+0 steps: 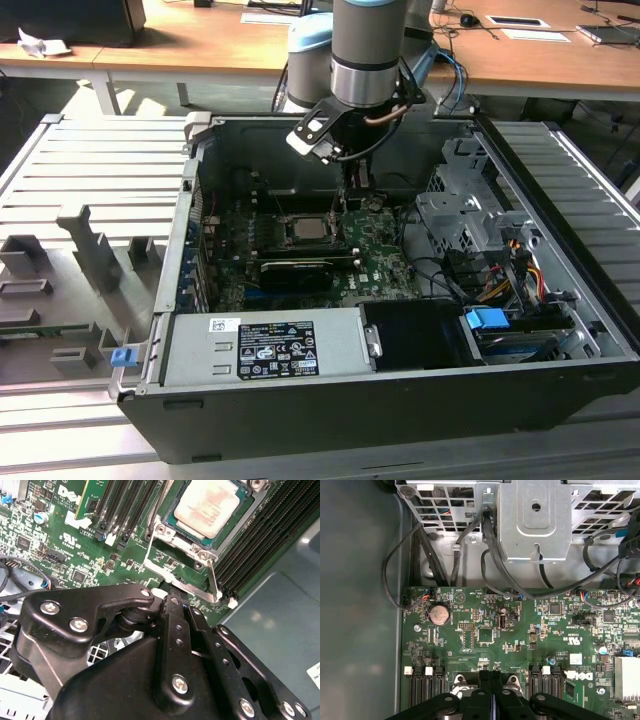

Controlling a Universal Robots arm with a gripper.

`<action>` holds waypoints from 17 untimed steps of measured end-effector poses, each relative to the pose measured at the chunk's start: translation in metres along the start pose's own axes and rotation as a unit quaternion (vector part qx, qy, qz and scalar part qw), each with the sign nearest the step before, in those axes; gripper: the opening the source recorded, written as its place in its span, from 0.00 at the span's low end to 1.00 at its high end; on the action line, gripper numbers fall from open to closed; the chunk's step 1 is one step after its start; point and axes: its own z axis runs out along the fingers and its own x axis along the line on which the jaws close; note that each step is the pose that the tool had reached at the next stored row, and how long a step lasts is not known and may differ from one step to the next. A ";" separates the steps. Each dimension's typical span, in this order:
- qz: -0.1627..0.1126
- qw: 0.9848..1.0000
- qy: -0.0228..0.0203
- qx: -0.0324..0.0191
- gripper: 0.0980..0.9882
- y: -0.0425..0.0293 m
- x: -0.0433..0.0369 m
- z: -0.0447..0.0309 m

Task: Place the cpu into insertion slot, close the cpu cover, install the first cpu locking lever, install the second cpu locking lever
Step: 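Close the cpu cover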

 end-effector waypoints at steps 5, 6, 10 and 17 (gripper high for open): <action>0.000 1.000 0.000 0.000 0.01 -0.0022 0.0000 -0.0002; 0.000 1.000 0.000 0.000 0.01 -0.0025 0.0000 -0.0002; 0.000 1.000 0.000 0.000 0.01 -0.0036 0.0000 -0.0002; 0.000 1.000 0.000 0.000 0.01 -0.0054 0.0001 -0.0003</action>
